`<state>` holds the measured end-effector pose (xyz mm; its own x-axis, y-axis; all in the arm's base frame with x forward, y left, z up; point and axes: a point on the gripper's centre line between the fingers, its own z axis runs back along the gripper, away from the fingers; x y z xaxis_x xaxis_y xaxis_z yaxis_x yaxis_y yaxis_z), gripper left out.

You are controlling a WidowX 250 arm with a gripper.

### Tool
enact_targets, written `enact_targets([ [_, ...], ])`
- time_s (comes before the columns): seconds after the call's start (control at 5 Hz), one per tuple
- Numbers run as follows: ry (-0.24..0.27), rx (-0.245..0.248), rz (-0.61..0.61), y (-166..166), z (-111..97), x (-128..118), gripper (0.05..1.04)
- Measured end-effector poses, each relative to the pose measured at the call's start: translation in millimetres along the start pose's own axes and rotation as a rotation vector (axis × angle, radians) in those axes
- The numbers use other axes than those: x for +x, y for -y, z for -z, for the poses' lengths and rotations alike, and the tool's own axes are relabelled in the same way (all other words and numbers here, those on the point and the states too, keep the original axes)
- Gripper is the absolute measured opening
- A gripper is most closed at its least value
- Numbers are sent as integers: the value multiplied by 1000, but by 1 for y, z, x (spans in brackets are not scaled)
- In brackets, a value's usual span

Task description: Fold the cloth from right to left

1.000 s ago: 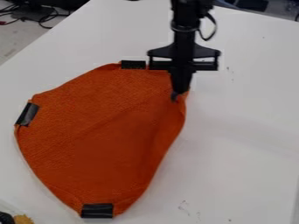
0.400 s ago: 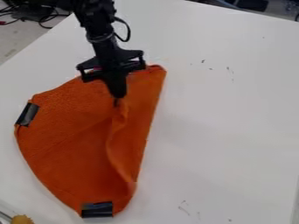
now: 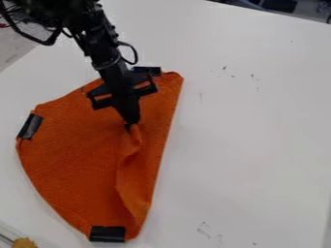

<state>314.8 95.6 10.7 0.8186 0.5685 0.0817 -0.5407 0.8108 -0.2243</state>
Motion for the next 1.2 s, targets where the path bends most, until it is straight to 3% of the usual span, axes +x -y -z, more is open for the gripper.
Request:
enact_targets([
  [0.2,24,91,63,-5,-4,8,54],
  [0.4,32,226,109,-12,-11,7,77],
  [0.6,83,310,118,-12,-30,10,225],
  [1.0,107,398,88,-39,-53,10,787],
  [1.2,98,418,125,-55,-55,14,1003],
])
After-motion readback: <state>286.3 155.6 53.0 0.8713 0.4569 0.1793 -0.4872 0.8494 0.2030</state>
